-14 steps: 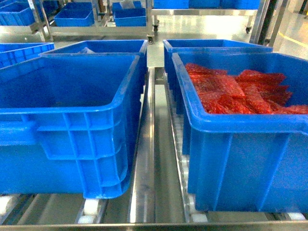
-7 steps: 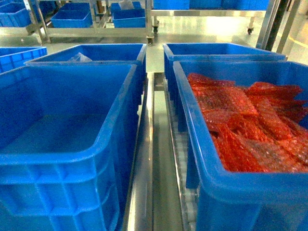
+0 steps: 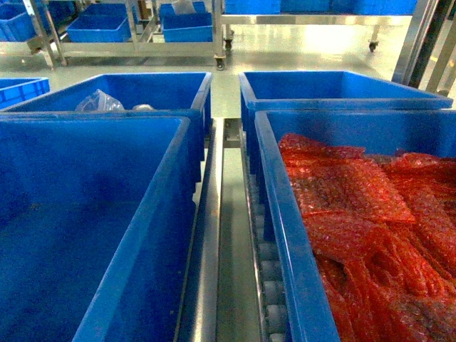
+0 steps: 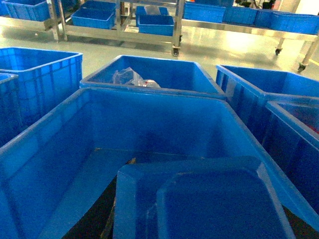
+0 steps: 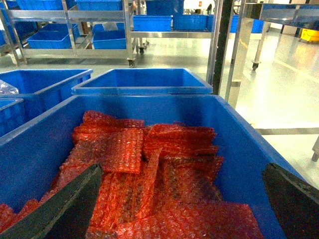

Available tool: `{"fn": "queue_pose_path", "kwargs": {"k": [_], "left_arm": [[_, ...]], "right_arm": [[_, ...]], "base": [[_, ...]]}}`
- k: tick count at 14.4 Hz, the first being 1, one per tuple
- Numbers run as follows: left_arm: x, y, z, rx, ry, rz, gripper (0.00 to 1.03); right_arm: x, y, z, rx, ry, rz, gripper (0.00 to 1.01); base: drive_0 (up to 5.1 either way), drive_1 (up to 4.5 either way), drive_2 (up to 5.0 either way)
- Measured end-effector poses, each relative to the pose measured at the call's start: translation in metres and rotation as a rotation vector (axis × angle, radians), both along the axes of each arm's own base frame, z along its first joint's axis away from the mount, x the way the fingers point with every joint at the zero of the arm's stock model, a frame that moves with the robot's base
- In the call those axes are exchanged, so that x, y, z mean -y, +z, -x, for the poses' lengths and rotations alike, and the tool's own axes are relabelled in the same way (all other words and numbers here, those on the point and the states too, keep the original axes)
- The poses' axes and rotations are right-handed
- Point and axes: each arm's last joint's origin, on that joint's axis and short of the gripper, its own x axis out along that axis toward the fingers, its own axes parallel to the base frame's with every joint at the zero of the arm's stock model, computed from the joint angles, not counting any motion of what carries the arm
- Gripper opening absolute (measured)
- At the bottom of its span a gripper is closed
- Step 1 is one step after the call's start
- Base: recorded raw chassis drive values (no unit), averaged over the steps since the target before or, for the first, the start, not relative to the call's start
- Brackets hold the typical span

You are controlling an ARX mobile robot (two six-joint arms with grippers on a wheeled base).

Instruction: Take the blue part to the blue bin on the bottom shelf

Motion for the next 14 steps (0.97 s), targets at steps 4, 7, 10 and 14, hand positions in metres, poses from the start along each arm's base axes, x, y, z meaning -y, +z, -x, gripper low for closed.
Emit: {"fn": "queue_pose_path", "kwargs": {"k": [4,7,10,14], "left_arm": [[0.0000,0.0000,0.0000,0.000,0.000,0.000,0.44],[0.0000,0.0000,0.0000,0.000,0.000,0.000,0.44],[0.0000,0.0000,0.0000,0.000,0.000,0.000,0.44],[0.0000,0.0000,0.0000,0.000,0.000,0.000,0.44]], "right_arm": [[0.0000,0.0000,0.0000,0.000,0.000,0.000,0.98],[0.0000,0.0000,0.0000,0.000,0.000,0.000,0.98],[0.0000,0.0000,0.0000,0.000,0.000,0.000,0.98],[0.0000,0.0000,0.0000,0.000,0.000,0.000,0.98]], "base": [[0.0,0.00,0.0],[0.0,0.00,0.0],[0.0,0.00,0.0],[0.0,0.00,0.0]]}}
